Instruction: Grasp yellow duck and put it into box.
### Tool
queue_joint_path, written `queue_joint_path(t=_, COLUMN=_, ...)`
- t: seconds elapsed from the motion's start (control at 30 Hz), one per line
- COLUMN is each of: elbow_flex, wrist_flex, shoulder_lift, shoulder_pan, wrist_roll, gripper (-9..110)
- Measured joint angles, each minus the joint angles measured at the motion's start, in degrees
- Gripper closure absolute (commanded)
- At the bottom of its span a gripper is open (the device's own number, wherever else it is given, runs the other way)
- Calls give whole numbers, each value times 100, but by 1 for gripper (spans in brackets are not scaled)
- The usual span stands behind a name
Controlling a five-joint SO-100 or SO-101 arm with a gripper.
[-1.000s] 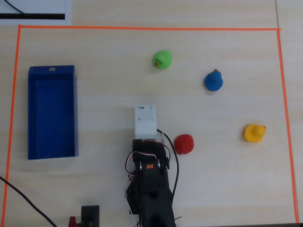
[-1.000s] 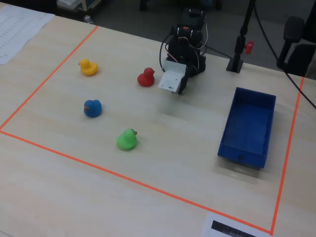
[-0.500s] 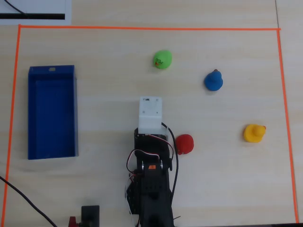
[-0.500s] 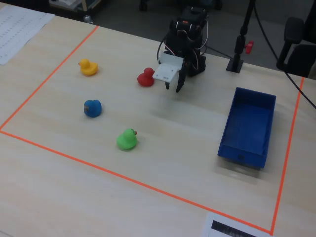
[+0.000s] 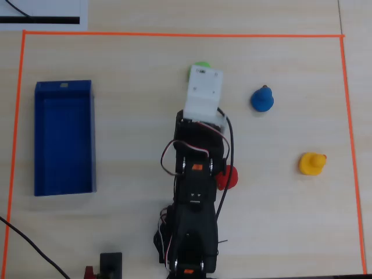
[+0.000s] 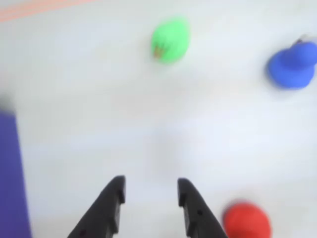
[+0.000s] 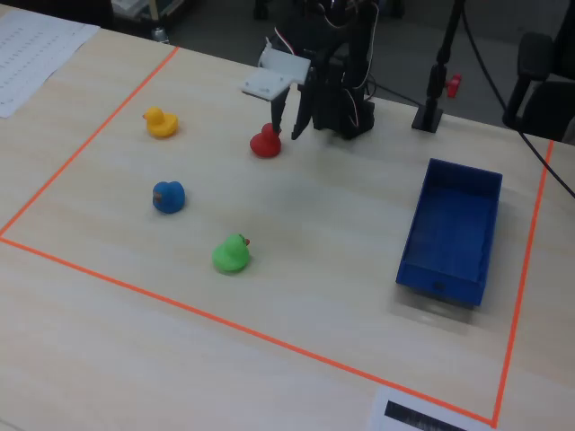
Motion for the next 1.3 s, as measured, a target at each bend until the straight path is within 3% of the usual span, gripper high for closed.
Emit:
queue_joint_path(t=0.3, elbow_flex=-2399, wrist_flex=-79, shoulder_lift=-2276, shoulder_pan=1564, wrist_roll=0, gripper=73)
queue_joint_path(t=0.77, elbow_flex=-2725, wrist_flex=-905, shoulder_lift=-3981, shoulder_pan=4518, wrist_roll=-949, gripper=52)
queue_joint_path(t=1.1, elbow_flex=-2733, wrist_flex=-1811, shoulder_lift=-4702, shoulder_pan=5862, wrist_roll=-1696, gripper=50)
queue_joint_path(t=1.3, elbow_flex=-2733, wrist_flex=-2320, shoulder_lift=-5476, shoulder_pan=6108, wrist_roll=-1828, gripper=50)
